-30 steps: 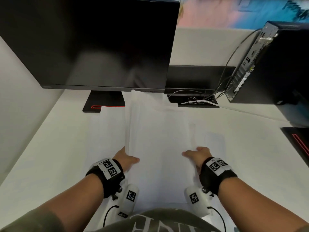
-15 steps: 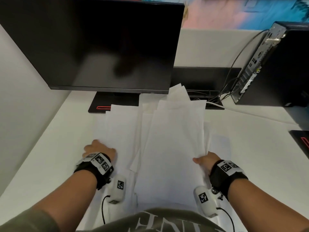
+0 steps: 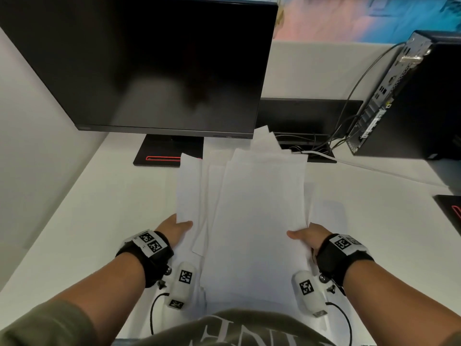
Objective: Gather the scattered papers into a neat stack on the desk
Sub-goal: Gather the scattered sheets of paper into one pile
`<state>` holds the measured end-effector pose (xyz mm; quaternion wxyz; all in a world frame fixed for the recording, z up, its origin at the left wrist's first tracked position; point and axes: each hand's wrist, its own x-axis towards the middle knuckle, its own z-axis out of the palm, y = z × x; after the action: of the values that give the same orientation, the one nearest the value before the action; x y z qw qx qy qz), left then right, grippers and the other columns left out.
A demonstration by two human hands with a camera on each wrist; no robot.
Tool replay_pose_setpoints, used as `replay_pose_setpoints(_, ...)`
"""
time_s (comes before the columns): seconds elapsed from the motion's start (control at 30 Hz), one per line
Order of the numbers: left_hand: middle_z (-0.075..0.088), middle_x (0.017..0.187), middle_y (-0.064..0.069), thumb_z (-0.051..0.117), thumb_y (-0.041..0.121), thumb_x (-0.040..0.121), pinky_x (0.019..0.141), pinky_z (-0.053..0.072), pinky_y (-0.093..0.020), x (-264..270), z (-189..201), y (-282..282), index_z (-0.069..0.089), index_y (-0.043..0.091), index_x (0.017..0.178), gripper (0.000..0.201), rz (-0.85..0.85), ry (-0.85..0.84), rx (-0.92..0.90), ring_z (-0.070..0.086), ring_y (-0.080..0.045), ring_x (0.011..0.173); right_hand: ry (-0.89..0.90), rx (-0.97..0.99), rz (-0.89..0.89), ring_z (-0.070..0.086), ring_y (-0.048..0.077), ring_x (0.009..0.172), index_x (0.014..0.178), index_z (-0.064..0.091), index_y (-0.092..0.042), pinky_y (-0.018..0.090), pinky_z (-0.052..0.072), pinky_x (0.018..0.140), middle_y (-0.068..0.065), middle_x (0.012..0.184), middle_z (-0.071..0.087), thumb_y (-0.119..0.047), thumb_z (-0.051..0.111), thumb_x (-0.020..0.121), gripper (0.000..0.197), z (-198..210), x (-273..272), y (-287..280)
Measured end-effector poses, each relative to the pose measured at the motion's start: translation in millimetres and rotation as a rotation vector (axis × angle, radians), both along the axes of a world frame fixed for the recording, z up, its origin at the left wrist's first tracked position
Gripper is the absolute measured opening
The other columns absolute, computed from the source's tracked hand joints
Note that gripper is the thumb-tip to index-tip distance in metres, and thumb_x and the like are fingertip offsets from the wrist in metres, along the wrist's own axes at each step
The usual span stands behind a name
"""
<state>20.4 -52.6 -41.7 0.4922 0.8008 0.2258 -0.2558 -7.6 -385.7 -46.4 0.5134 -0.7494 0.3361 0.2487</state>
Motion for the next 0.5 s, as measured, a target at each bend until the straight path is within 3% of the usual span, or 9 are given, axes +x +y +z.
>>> replay_pose_setpoints(0.07,0.036,0.148,-0.012,0.053,0.053,0.083,0.113,0.028,-0.037,-8,4,-19,0.026,0.006,0.144,0.082,-0.018,0.015,-0.006,0.038,-0.029,0.133,-0.005,0.03,0.006,0.062,0.035,0.104,0.122,0.051,0.002,0.048,0.047,0.097,0.019,0.115,0.064,-0.023,0.086,0.052,0.082,-3,2,5)
replay_pose_setpoints(0.13,0.037,0.147,-0.011,0.043,0.052,0.089,0.114,0.024,-0.032,-14,6,-33,0.029,0.005,0.142,0.072,-0.014,0.001,-0.004,0.037,-0.027,0.134,-0.012,0.042,0.036,0.063,0.031,0.101,0.123,0.052,-0.001,0.043,0.048,0.096,0.015,0.114,0.065,-0.029,0.087,0.042,0.093,-2,3,12)
replay_pose_setpoints(0.2,0.04,0.145,-0.01,0.044,0.057,0.086,0.112,0.024,-0.031,-18,10,-43,0.032,0.007,0.141,0.075,0.022,0.011,-0.116,0.038,-0.025,0.133,-0.03,0.01,0.063,0.062,0.028,0.098,0.118,0.056,-0.001,0.035,0.048,0.091,0.012,0.108,0.066,-0.023,0.084,0.058,0.07,7,1,22)
replay_pose_setpoints(0.27,0.043,0.142,-0.013,0.058,0.065,0.071,0.109,0.026,-0.032,-18,11,-46,0.034,0.004,0.139,0.094,0.021,0.02,-0.178,0.04,-0.026,0.131,-0.053,-0.027,0.07,0.06,0.027,0.095,0.115,0.057,-0.002,0.032,0.046,0.086,0.011,0.102,0.064,-0.016,0.077,0.072,0.05,13,-1,27)
replay_pose_setpoints(0.3,0.047,0.138,-0.018,0.068,0.065,0.062,0.107,0.031,-0.034,-17,10,-46,0.037,0.0,0.137,0.104,-0.012,0.032,-0.138,0.044,-0.03,0.128,-0.07,-0.034,0.068,0.058,0.026,0.092,0.114,0.058,-0.002,0.031,0.044,0.083,0.01,0.099,0.062,-0.014,0.075,0.074,0.045,14,-3,29)
replay_pose_setpoints(0.37,0.052,0.129,-0.028,0.08,0.048,0.054,0.101,0.041,-0.04,-15,9,-47,0.044,-0.009,0.13,0.101,-0.064,0.063,0.006,0.051,-0.037,0.119,-0.112,-0.058,0.05,0.057,0.026,0.087,0.109,0.059,-0.003,0.03,0.044,0.078,0.01,0.096,0.061,-0.012,0.073,0.075,0.038,18,-8,30)
replay_pose_setpoints(0.5,0.052,0.131,-0.024,0.077,0.044,0.045,0.101,0.043,-0.041,-10,-3,-42,0.042,-0.007,0.131,0.107,-0.101,0.087,0.082,0.051,-0.036,0.118,-0.169,-0.256,-0.021,0.055,0.024,0.087,0.107,0.061,-0.007,0.026,0.043,0.078,0.011,0.103,0.063,-0.014,0.068,0.077,0.031,28,-24,7)
